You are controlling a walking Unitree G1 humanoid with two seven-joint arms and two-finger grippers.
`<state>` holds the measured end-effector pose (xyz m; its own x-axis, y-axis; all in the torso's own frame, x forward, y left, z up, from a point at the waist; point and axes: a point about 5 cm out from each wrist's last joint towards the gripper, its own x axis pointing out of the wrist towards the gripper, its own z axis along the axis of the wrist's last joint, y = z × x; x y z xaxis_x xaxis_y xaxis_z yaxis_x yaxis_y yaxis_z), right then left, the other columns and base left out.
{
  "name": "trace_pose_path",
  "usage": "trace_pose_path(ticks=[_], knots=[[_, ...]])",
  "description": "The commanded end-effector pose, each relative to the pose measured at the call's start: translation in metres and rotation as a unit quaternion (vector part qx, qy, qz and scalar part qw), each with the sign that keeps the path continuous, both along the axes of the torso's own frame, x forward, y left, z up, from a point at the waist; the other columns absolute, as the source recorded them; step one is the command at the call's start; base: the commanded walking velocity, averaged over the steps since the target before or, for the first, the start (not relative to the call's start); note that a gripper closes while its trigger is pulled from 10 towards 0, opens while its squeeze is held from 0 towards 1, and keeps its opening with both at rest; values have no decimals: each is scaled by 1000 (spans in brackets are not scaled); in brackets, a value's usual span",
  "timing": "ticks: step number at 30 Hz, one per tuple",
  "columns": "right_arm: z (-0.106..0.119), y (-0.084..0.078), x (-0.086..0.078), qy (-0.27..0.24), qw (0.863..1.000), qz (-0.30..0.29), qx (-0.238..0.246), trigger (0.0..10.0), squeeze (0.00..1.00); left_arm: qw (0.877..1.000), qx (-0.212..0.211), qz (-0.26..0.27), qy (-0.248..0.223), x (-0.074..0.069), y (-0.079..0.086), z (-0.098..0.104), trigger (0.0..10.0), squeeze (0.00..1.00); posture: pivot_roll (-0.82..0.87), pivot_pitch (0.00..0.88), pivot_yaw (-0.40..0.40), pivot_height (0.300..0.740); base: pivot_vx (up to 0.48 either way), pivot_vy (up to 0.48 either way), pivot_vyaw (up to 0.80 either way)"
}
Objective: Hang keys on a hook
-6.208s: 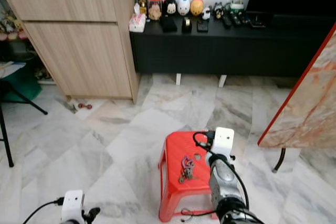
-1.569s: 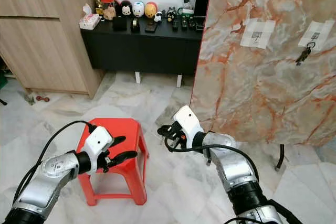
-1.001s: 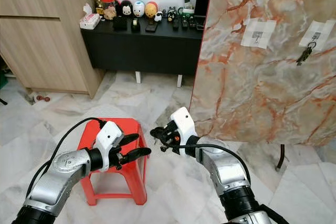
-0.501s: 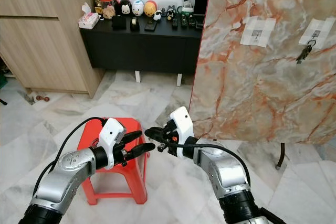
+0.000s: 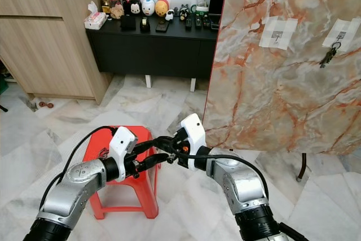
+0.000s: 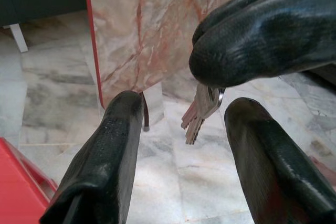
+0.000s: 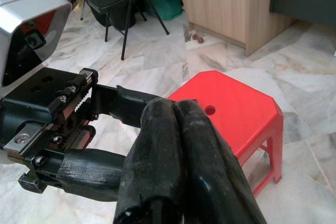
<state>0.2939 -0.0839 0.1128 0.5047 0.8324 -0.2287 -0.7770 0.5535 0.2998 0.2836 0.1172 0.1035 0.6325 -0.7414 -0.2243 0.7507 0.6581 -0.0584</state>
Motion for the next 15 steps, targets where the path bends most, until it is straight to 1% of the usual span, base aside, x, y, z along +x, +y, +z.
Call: trace_pose_path(ticks=[1, 4, 6, 7, 8, 9, 10, 11, 12, 15], knots=[[3, 0, -2, -5, 1000, -1, 1, 10000, 0, 1000, -12, 1, 1, 3, -2, 3, 10000, 0, 52, 38, -59, 740, 0, 0, 0], [3, 0, -2, -4, 1000, -1, 1, 10000, 0, 1000, -17, 3, 1, 4, -3, 3, 9961, 0, 52, 38, -59, 740, 0, 0, 0], [2, 0, -2, -3, 1000, -1, 4, 10000, 0, 1000, -24, 2, 0, 5, -7, 4, 7765, 0, 54, 39, -58, 740, 0, 0, 0], [3, 1, -2, -3, 1000, -1, 4, 10000, 0, 1000, -24, 1, 0, 5, -8, 4, 7765, 0, 54, 39, -58, 740, 0, 0, 0], [3, 1, -2, -3, 1000, -1, 4, 10000, 0, 1000, -25, -1, 0, 4, -9, 4, 3765, 0, 53, 39, -58, 740, 0, 0, 0], [3, 1, -2, -3, 1000, -1, 4, 10000, 0, 1000, -25, -1, 0, 4, -9, 4, 3765, 0, 53, 39, -58, 740, 0, 0, 0], [3, 1, -2, -3, 1000, -2, 4, 10000, 0, 1000, -25, -1, 1, 4, -9, 4, 2745, 0, 53, 39, -58, 740, 0, 0, 0], [3, 1, -2, -3, 1000, -2, 4, 10000, 0, 1000, -25, -1, 2, 4, -10, 4, 275, 0, 53, 39, -58, 740, 0, 0, 0], [3, 1, -2, -3, 1000, -3, 4, 10000, 0, 1000, -25, -2, 2, 4, -10, 3, 0, 0, 53, 39, -58, 740, 0, 0, 0], [3, 1, -2, -4, 1000, -4, 3, 10000, 0, 1000, -23, -4, 4, 3, -10, 2, 0, 0, 52, 39, -57, 740, 0, 0, 0]])
